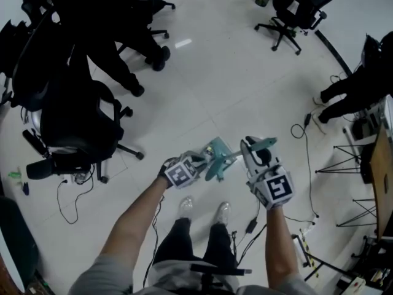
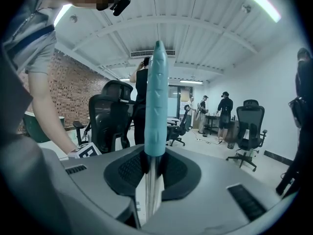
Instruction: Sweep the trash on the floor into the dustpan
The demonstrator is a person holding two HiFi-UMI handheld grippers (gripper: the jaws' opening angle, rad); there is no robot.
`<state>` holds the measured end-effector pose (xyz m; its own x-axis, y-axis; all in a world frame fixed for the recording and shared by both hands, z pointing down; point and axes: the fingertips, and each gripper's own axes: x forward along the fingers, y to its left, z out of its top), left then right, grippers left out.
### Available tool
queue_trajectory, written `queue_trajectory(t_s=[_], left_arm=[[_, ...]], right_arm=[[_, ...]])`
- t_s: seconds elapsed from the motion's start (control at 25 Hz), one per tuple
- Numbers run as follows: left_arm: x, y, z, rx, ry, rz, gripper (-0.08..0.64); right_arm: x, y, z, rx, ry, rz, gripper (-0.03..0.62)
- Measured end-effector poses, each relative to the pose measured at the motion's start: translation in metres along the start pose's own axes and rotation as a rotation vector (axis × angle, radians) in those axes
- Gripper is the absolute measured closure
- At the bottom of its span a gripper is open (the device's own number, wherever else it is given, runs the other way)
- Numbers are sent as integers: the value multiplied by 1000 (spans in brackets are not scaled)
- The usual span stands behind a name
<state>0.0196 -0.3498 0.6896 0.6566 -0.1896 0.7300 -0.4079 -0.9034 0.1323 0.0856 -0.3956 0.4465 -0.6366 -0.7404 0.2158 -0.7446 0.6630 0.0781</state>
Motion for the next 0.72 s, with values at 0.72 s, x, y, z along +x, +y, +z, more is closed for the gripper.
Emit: queue_trajectory(t_s=[0.72], left_arm=[[33,-4,39,386,-47,-230,330]], right_arm=[[37,42,4,29,16,179,532]])
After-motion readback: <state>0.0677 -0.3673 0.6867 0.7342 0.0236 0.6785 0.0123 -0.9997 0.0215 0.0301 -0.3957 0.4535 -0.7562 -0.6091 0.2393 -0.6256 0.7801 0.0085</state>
